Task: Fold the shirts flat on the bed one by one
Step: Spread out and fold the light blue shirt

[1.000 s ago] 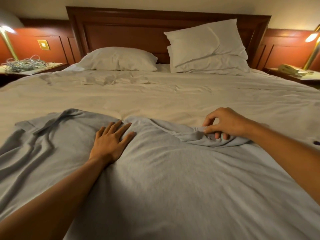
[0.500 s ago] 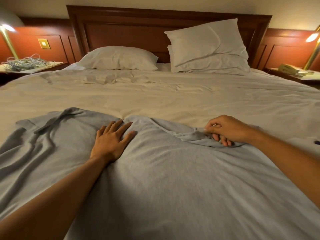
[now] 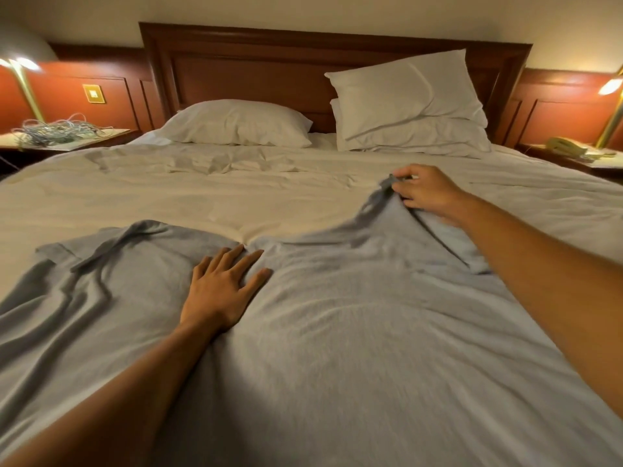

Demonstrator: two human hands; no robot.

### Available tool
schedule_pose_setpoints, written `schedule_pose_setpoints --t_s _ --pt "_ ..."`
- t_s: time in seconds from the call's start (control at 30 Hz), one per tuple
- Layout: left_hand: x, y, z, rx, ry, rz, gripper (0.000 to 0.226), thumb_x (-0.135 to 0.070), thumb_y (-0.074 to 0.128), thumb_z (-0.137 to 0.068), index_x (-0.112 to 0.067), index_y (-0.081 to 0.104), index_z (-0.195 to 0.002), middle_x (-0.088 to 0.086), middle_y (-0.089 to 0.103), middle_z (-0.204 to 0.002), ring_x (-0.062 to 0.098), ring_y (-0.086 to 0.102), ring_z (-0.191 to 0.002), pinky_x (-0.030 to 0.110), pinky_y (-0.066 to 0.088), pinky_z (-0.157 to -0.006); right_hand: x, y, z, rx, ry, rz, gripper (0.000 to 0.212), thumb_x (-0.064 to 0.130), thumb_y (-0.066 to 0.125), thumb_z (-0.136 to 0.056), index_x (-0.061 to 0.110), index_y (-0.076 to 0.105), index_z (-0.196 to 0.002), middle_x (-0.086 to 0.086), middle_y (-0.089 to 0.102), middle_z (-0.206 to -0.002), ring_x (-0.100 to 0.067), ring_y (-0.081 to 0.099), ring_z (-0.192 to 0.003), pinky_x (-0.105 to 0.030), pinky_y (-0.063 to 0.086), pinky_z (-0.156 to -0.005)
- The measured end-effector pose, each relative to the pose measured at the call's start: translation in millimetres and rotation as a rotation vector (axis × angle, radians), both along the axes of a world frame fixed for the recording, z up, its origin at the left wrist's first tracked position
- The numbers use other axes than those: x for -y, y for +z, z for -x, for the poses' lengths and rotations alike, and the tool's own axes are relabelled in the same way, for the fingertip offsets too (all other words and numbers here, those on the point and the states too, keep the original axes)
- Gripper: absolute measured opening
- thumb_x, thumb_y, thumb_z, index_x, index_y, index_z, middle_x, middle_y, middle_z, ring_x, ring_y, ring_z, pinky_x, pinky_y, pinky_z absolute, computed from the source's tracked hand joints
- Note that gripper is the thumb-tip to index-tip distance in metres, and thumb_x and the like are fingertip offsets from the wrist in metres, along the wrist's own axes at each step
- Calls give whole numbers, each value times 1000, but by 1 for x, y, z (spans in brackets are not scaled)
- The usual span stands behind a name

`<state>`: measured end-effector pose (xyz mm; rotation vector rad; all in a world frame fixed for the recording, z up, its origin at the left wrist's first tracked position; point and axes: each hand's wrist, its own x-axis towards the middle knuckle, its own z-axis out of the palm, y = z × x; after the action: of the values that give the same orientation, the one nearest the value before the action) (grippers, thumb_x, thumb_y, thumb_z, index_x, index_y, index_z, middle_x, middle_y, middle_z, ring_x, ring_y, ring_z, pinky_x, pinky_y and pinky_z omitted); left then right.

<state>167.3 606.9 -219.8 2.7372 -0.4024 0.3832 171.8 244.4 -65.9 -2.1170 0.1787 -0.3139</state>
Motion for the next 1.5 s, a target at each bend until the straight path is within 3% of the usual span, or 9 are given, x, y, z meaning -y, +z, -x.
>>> schedule_pose_setpoints --t_s 0.13,0.33,0.47,0.67,0.8,1.03,1.27,1.4,1.5 --pt "1 3 1 -5 3 -2 79 -86 6 -82 -52 27 -150 -13 23 -163 12 12 -152 42 8 -123 -41 -26 -34 -193 112 315 63 30 52 -102 27 21 -158 -12 48 -145 -31 51 -129 -34 41 -103" --pt "1 3 1 4 2 -15 72 -81 13 -87 -50 29 -150 -11 25 -163 13 13 -152 42 7 -122 -19 -88 -5 -227 10 568 51 53 32 -103 27 51 -143 -14 50 -147 -36 49 -128 -46 39 -108" --pt "2 3 1 -8 3 -31 75 -82 10 -85 -51 27 -150 -11 24 -163 13 13 -152 42 7 -122 7 -115 43 -311 -77 775 61 64 18 -100 40 20 -156 1 16 -165 -23 14 -152 -51 10 -121" --pt "3 19 10 -37 -12 9 61 -71 23 -95 -46 35 -150 -9 25 -163 15 14 -152 43 8 -123 -101 -108 99 -343 -38 492 64 67 16 -97 42 11 -156 -2 3 -167 -29 -3 -153 -54 -4 -121" --pt "-33 27 19 -26 65 -13 62 -73 23 -94 -46 41 -147 -5 23 -164 21 12 -153 50 4 -122 -154 -124 124 -288 -19 715 66 70 13 -95 46 5 -156 0 0 -167 -29 -3 -153 -56 -4 -120" --pt "-207 35 -42 -163 124 -258 75 -90 4 -79 -62 1 -149 -17 -4 -165 21 10 -153 52 3 -123 -150 -145 110 -272 -87 808 83 84 -15 -67 60 -13 -147 9 -7 -166 -23 -5 -153 -53 -1 -121" --pt "-202 57 -78 -67 402 -261 73 -74 15 -94 -35 23 -156 5 3 -168 40 -4 -152 62 -11 -117 -153 -149 108 -267 -121 812 77 82 -11 -71 62 -15 -145 13 -7 -166 -20 -4 -153 -50 -1 -121" --pt "-158 41 -32 -31 -136 -142 83 -86 11 -84 -44 20 -155 -12 11 -166 19 2 -154 49 -1 -123 -152 -153 106 -253 -125 807 72 83 -8 -77 62 -13 -146 11 -4 -166 -21 -4 -153 -50 -2 -121" --pt "-165 34 -9 -213 -204 -222 80 -91 4 -78 -58 8 -151 -20 2 -164 13 -3 -153 42 -3 -124 -150 -155 104 -279 -123 815 70 81 -4 -81 59 -11 -148 9 -3 -167 -23 -3 -153 -52 -3 -121"
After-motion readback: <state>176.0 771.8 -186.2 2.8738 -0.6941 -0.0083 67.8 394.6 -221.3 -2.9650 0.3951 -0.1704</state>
